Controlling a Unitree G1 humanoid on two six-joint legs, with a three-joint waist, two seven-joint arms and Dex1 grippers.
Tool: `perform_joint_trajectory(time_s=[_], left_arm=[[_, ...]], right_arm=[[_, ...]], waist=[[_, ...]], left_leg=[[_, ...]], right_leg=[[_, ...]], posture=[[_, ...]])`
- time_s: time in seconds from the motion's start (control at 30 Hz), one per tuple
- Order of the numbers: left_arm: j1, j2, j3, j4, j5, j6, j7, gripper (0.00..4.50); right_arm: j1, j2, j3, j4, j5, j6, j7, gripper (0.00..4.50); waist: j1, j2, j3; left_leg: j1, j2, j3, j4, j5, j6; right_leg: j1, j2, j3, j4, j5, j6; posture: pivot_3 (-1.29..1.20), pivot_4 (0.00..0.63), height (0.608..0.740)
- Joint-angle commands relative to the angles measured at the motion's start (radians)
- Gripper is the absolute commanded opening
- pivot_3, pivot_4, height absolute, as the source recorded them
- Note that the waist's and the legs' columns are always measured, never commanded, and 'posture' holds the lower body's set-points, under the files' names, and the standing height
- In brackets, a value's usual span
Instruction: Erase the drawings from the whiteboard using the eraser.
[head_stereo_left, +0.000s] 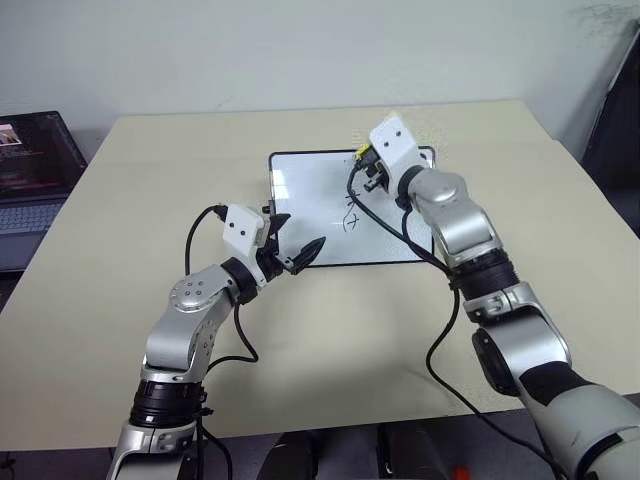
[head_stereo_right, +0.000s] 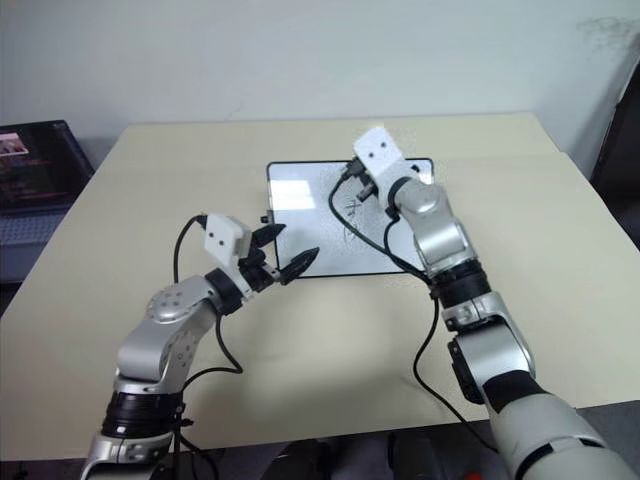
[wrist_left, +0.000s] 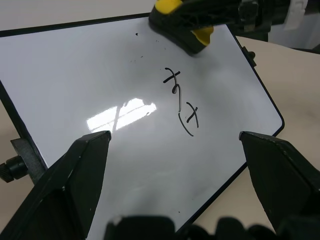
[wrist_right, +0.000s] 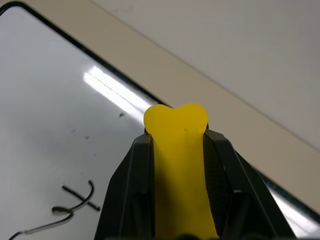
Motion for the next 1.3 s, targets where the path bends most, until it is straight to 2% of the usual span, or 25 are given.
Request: perform_joint_trajectory(time_s=[0.03, 0.6, 1.3], left_arm=[[-0.013, -0.002, 0.004, -0.019, -0.006, -0.011, 0.000, 4.50], [0.022, 0.007, 0.017, -0.055, -0.009, -0.003, 0.018, 4.50], [-0.005, -0.006, 0.004, -0.039, -0.012, 0.003, 0.012, 4.50]], right_arm=[[-0.046, 0.012, -0.019, 0.018, 0.008, -0.049, -0.013, 0.98], [-0.122, 0.119, -0.002, 0.153, 0.007, -0.155, -0.014, 0.98], [-0.032, 0.008, 0.075, 0.080, -0.095, -0.017, 0.042, 0.98]], waist=[[-0.001, 0.000, 0.000], [-0.003, 0.000, 0.000], [0.000, 0.000, 0.000]], left_leg=[[0.000, 0.000, 0.000, 0.000, 0.000, 0.000], [-0.001, 0.000, 0.000, 0.000, 0.000, 0.000], [-0.001, -0.001, 0.000, 0.001, 0.000, 0.000]], right_leg=[[0.000, 0.000, 0.000, 0.000, 0.000, 0.000], [-0.001, 0.000, 0.000, 0.000, 0.000, 0.000], [0.000, 0.000, 0.000, 0.001, 0.000, 0.000]], posture=[[0.00, 0.150, 0.740], [0.00, 0.150, 0.740], [0.00, 0.150, 0.740]])
